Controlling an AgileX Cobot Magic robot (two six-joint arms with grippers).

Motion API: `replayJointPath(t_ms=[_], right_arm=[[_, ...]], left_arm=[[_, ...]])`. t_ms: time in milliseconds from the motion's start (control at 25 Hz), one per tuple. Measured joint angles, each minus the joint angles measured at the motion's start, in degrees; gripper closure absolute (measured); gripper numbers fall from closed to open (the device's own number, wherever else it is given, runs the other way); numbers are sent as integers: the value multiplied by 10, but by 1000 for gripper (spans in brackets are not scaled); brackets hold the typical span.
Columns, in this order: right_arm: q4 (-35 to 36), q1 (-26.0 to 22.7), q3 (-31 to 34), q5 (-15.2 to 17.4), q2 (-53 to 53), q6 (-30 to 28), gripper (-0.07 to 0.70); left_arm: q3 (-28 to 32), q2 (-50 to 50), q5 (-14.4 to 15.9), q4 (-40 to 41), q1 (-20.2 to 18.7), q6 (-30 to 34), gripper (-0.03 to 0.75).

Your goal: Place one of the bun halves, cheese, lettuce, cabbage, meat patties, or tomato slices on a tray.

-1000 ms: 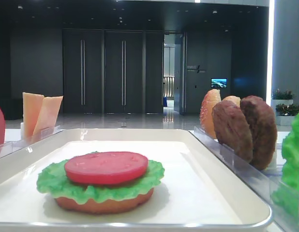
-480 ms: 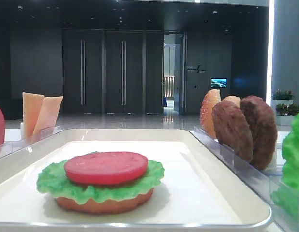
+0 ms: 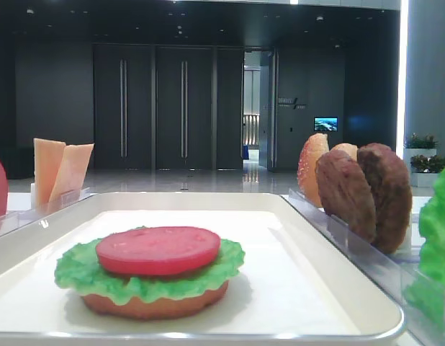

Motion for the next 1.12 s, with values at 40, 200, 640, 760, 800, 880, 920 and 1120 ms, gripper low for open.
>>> replayJointPath(t_ms=[40, 200, 640, 760, 800, 880, 920, 1120], right_arm=[[0, 0, 0, 0, 0, 0, 41], [0, 0, 0, 0, 0, 0, 41], [0, 0, 0, 0, 0, 0, 41], [0, 0, 0, 0, 0, 0, 41], [0, 0, 0, 0, 0, 0, 41], [0, 0, 0, 0, 0, 0, 41], [0, 0, 0, 0, 0, 0, 41], [0, 0, 0, 0, 0, 0, 41]], left_arm=[[1, -17, -1, -1, 0, 0, 108], [2, -85, -2, -1, 0, 0, 114], [2, -228, -1, -1, 0, 0, 146], [2, -230, 1, -1, 1, 0, 146], [2, -230, 2, -1, 2, 0, 146], [2, -230, 2, -1, 16, 0, 146], [2, -230, 2, -2, 27, 0, 146], [2, -231, 3, -6, 58, 4, 146]])
